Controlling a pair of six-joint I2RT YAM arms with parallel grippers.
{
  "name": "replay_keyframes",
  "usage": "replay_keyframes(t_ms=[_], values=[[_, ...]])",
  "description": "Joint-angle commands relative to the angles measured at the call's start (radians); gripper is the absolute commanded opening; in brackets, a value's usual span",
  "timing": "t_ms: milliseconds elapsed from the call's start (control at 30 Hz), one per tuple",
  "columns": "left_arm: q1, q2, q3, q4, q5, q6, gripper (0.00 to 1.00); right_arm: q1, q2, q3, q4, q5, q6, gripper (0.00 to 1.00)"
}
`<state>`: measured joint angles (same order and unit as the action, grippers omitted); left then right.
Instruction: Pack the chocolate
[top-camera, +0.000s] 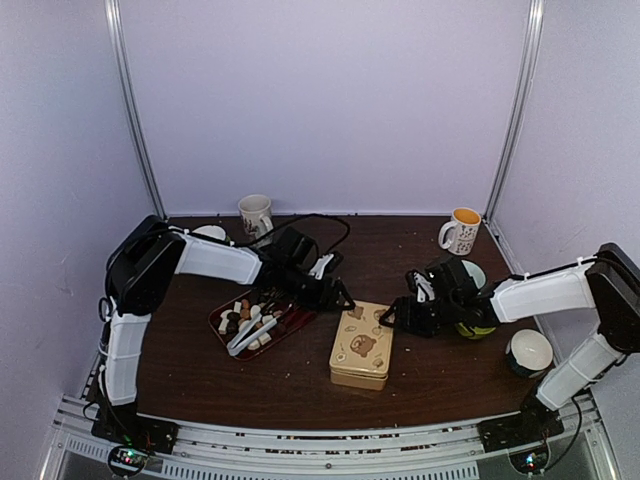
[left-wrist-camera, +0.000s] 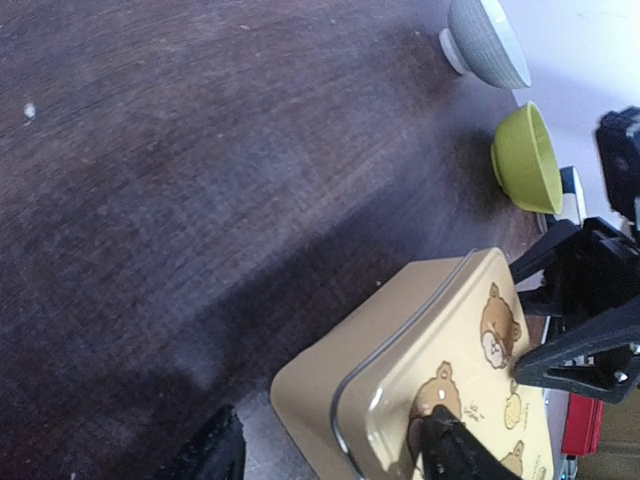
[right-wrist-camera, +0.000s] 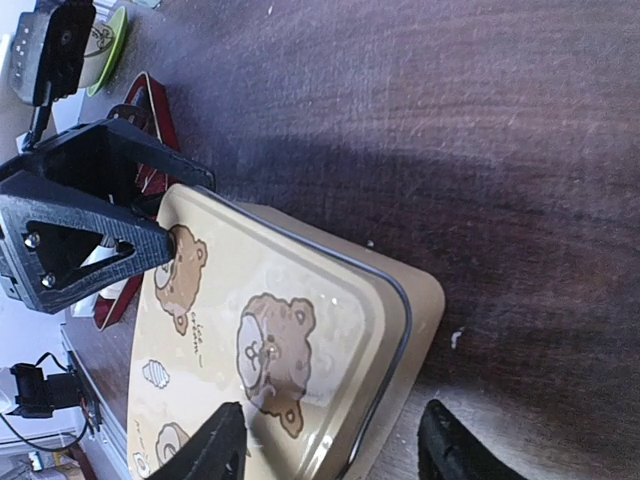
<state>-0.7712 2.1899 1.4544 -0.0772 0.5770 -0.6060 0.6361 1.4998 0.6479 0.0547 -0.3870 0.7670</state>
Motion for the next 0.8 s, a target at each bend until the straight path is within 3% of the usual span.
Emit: replay_keyframes(t_ms=[0, 100, 267, 467, 767], values=[[0.004, 0.026, 0.013, -0.004, 0.002, -0.011, 0.57, -0.001, 0.035, -0.020, 0.063, -0.059, 0.016, 0.57], [-0.001, 0.022, -0.021, -0.012, -0.010, -0.022, 0.50, 0.000, 0.061, -0.022, 0.066, -0.076, 0.013, 0.52], [-0.035, -0.032, -0.116, 0.046, -0.011, -0.070, 0.50, 0.011, 0.072, -0.051, 0.075, -0.101, 0.010, 0.47], [-0.075, -0.095, -0.214, 0.050, -0.068, -0.103, 0.50, 0.016, 0.046, -0.065, 0.051, -0.111, -0.008, 0.48], [-0.097, -0.251, -0.446, 0.111, -0.151, -0.203, 0.50, 0.059, 0.166, 0.094, -0.008, -0.130, -0.118, 0.51]])
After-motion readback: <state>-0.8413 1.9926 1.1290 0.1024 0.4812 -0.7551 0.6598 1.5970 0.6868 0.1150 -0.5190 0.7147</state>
